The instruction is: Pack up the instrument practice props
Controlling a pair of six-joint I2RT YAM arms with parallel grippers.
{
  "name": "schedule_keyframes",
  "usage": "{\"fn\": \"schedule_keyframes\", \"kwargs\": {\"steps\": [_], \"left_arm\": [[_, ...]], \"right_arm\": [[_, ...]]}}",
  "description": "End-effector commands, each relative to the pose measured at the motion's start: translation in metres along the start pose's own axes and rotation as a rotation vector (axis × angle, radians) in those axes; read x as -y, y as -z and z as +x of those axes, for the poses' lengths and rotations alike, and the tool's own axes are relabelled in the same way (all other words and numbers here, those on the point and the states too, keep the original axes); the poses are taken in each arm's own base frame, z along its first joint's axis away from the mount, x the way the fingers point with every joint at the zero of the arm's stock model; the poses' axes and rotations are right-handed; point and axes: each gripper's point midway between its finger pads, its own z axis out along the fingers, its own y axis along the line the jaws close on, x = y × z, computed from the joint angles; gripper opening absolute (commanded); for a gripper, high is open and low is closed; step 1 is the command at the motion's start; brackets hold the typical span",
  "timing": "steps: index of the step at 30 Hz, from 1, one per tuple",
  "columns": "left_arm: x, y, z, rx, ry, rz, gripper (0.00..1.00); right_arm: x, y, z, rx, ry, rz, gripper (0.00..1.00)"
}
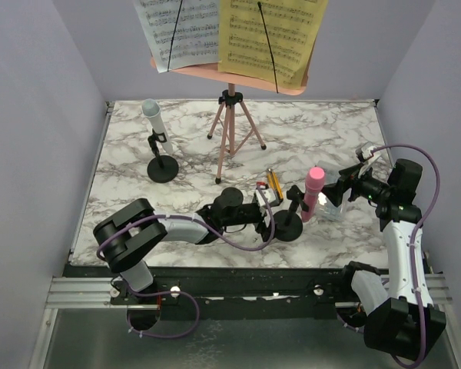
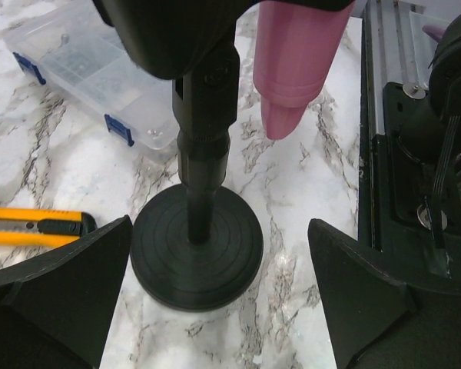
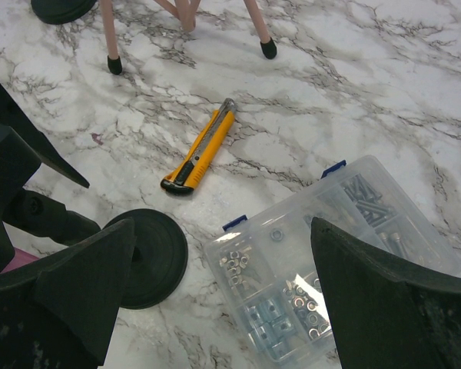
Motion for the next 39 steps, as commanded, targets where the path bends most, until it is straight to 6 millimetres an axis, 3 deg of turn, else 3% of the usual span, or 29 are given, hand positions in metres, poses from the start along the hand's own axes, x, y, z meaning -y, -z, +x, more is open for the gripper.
{"fn": "schedule_keyframes", "kwargs": {"steps": [1,9,15,19,32,39], "left_arm": [[0.008,-0.018,-0.021,0.08,-0.048,0.085,0.96],[0.003,-0.032,-0.016,0.091,-0.024,0.084,0.86],[0.001,-0.037,-0.017,0.103,0.005,0.078,0.7],[-0.001,-0.038,-0.016,0.112,0.018,0.067,0.64],[-0.003,-0.043,-0.03,0.167,0.02,0.066,0.53],[0.0,-0.044,-0.038,0.195,0.03,0.081,0.38]], "right_arm": [[-0.003,0.0,0.008,-0.014,-0.008,-0.017,1.0],[-0.005,0.0,0.007,-0.015,-0.01,-0.024,1.0],[-0.004,0.0,0.007,-0.021,-0.013,-0.027,1.0],[-0.004,0.0,0.007,-0.021,-0.009,-0.022,1.0],[-0.003,0.0,0.008,-0.023,-0.011,-0.018,1.0],[-0.004,0.0,0.008,-0.022,-0.014,-0.022,1.0]]}}
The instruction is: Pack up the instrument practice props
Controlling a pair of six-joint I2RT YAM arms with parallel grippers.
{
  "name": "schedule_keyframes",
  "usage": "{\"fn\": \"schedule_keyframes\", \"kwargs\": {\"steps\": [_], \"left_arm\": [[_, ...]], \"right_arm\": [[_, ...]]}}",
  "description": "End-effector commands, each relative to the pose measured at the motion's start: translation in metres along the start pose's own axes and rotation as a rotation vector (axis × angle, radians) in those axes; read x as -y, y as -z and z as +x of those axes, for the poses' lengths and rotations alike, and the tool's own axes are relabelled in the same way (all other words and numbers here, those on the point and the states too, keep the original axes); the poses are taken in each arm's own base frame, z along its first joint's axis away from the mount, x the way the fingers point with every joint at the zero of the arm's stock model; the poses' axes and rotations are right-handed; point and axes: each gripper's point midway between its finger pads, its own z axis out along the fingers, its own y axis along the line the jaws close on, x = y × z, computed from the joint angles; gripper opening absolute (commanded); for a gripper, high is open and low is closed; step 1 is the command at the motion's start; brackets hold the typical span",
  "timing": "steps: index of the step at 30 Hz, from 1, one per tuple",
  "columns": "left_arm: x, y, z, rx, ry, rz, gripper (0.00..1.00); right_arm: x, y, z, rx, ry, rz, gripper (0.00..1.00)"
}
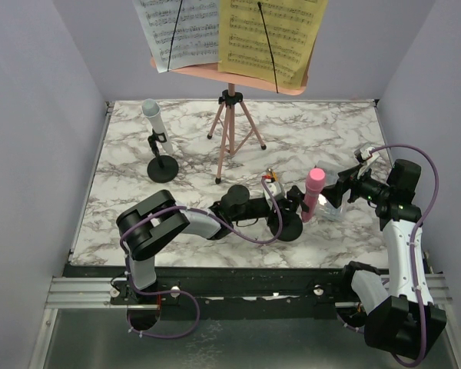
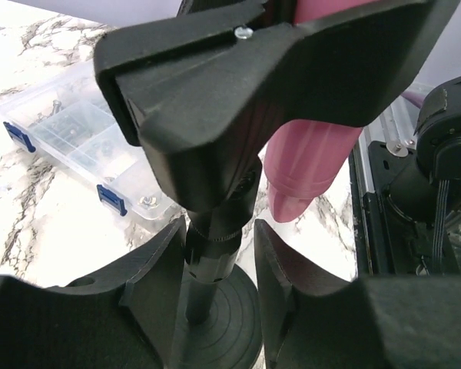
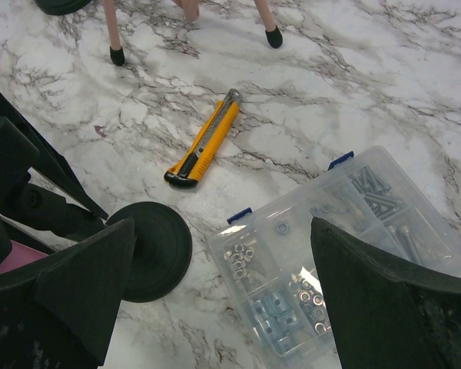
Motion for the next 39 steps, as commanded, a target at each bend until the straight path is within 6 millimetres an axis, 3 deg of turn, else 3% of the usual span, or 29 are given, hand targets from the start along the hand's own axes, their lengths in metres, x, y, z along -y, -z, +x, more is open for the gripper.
{"fn": "schedule_keyframes", "kwargs": {"steps": [1,6,10,23,27,32,39], "left_arm": [[0.005,-0.006,-0.014,0.055,-0.001,0.023,0.36],[0.005,-0.007,-0.011,0.058,0.0,0.025,0.19],[0.005,-0.005,-0.014,0.071,-0.004,0.013,0.0],[0.005,0.034,-0.054,0.178,-0.098,-0.288,0.0],[-0.006,0.055,-0.067,0.222,-0.079,-0.463,0.0],[-0.018,0.07,-0.062,0.213,-0.109,-0.635,0.0],[-0.024,0.073,-0.062,0.203,-0.157,-0.734,0.0]], "right_arm": [[-0.001,0.0,0.002,-0.003,0.0,-0.01,1.0],[-0.001,0.001,0.002,-0.002,0.007,-0.002,1.0],[-0.002,0.001,0.0,0.002,0.009,-0.007,1.0],[-0.005,0.001,-0.001,0.002,0.005,-0.027,1.0],[-0.012,0.001,-0.003,0.01,-0.003,-0.068,1.0],[-0.039,0.003,-0.009,0.045,-0.012,-0.216,1.0],[-0.074,0.013,-0.028,0.111,0.009,-0.428,1.0]]}}
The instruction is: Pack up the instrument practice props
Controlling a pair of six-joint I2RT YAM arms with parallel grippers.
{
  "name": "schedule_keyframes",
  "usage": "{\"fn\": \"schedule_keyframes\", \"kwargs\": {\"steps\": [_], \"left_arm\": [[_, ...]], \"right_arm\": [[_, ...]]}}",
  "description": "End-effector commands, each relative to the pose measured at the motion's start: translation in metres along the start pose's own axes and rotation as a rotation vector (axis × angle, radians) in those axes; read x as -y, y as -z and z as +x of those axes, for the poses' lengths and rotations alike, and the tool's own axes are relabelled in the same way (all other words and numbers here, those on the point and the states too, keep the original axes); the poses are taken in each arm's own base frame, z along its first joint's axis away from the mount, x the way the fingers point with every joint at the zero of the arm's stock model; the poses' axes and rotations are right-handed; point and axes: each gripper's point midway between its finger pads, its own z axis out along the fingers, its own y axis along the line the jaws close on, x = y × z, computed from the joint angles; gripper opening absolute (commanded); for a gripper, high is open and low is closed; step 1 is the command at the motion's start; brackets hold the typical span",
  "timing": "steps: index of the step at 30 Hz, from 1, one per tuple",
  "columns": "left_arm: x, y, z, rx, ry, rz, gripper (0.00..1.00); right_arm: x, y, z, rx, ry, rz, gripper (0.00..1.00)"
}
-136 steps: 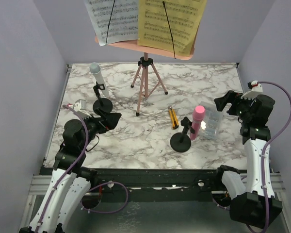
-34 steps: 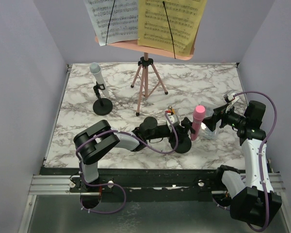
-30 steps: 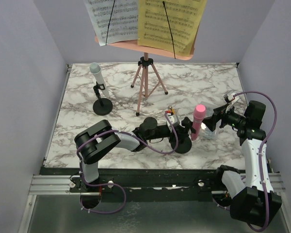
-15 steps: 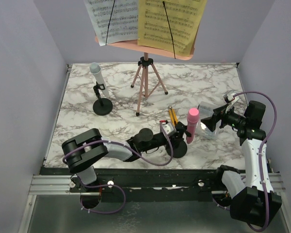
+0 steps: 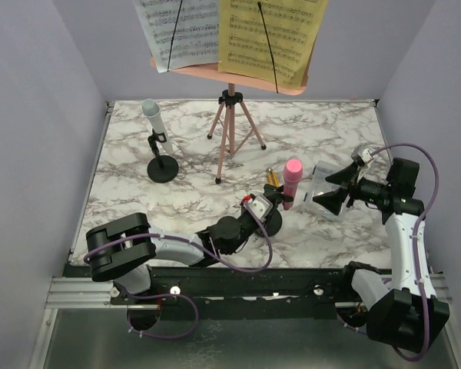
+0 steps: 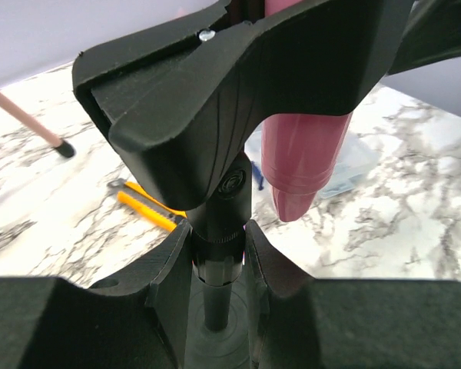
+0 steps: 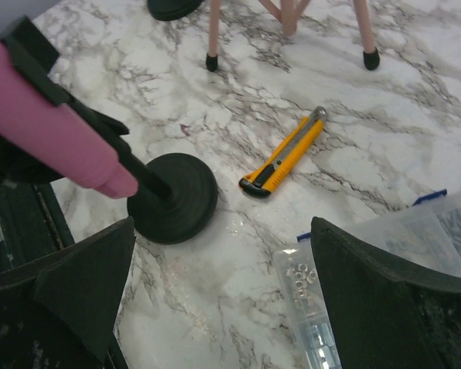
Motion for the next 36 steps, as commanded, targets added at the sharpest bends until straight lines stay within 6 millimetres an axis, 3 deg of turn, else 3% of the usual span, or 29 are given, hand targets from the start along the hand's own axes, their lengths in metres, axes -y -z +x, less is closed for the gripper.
{"fn": "schedule_keyframes", "kwargs": {"steps": [1,5,12,18,25,36], "left_arm": [[-0.014,-0.004,-0.027,0.097,0.002,-0.128,0.0],[-0.009,-0.006,-0.021,0.103,0.01,-0.123,0.0],[0.002,-0.01,-0.02,0.124,0.048,-0.111,0.0],[0.001,-0.008,-0.018,0.131,0.077,-0.122,0.0],[0.004,-0.006,-0.015,0.127,0.115,-0.122,0.0],[0.01,-0.007,-0.01,0.124,0.124,-0.113,0.0]], "right_arm": [[-0.038,0.003,-0.023,0.07,0.056,-0.199,1.0],[-0.057,0.007,-0.031,0.114,0.148,-0.27,1.0],[-0.067,0.004,-0.048,0.225,0.259,-0.339,1.0],[-0.082,-0.012,-0.057,0.254,0.333,-0.468,1.0],[-0.118,-0.04,-0.063,0.182,0.371,-0.68,0.97],[-0.13,-0.055,-0.064,0.142,0.333,-0.762,0.86]]}}
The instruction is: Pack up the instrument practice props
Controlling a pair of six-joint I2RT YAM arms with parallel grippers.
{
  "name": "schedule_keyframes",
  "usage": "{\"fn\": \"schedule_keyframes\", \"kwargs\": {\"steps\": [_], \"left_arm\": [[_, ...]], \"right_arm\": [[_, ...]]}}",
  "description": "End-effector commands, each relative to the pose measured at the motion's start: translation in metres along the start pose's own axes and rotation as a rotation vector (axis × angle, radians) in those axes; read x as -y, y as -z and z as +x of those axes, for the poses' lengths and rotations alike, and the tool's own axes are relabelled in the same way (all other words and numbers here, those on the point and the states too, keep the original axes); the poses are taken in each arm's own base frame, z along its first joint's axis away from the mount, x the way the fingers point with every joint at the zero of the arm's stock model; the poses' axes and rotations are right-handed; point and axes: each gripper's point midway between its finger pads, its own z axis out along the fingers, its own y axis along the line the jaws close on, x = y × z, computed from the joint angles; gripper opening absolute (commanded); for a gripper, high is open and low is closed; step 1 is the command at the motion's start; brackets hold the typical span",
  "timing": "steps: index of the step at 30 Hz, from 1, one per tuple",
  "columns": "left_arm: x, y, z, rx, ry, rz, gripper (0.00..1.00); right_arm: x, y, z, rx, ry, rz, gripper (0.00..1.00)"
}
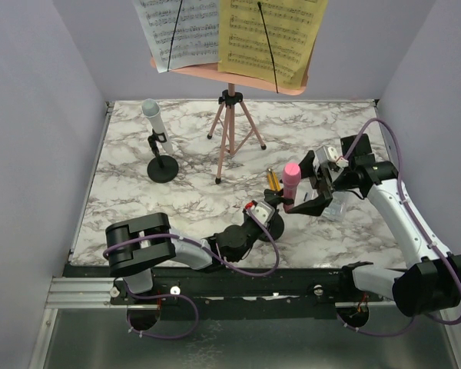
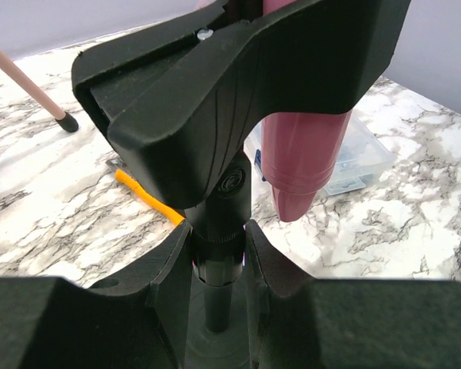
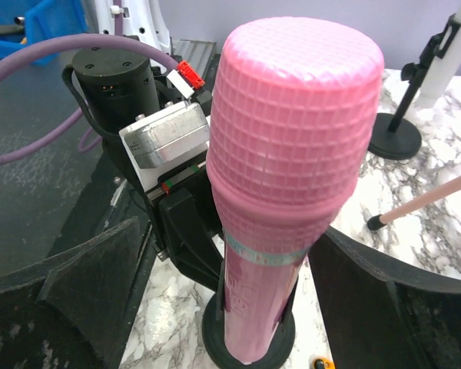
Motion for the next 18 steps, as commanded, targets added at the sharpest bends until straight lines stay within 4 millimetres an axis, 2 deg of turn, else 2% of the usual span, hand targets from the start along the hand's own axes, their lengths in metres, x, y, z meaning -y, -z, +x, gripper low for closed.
{"fn": "schedule_keyframes", "kwargs": {"steps": [1,9,12,15,18], "left_arm": [[0.008,-0.006,-0.034,0.117,0.105,-0.006,0.0],[0.008,-0.007,-0.034,0.123,0.105,-0.008,0.0],[0.009,-0.007,-0.033,0.123,0.103,-0.007,0.0],[0.008,-0.006,-0.034,0.127,0.104,-0.008,0.0],[0.006,-0.005,-0.034,0.126,0.099,-0.016,0.0]], "right_arm": [[0.003,-0.005,-0.005,0.003,-0.011,-0.019,0.84],[0.004,-0.006,0.007,-0.014,-0.043,-0.01,0.68],[0.005,-0.006,0.011,-0.025,-0.048,0.001,0.59],[0.007,-0.005,0.013,-0.033,-0.052,0.01,0.47],[0.007,-0.005,0.012,-0.041,-0.051,0.018,0.31]]}}
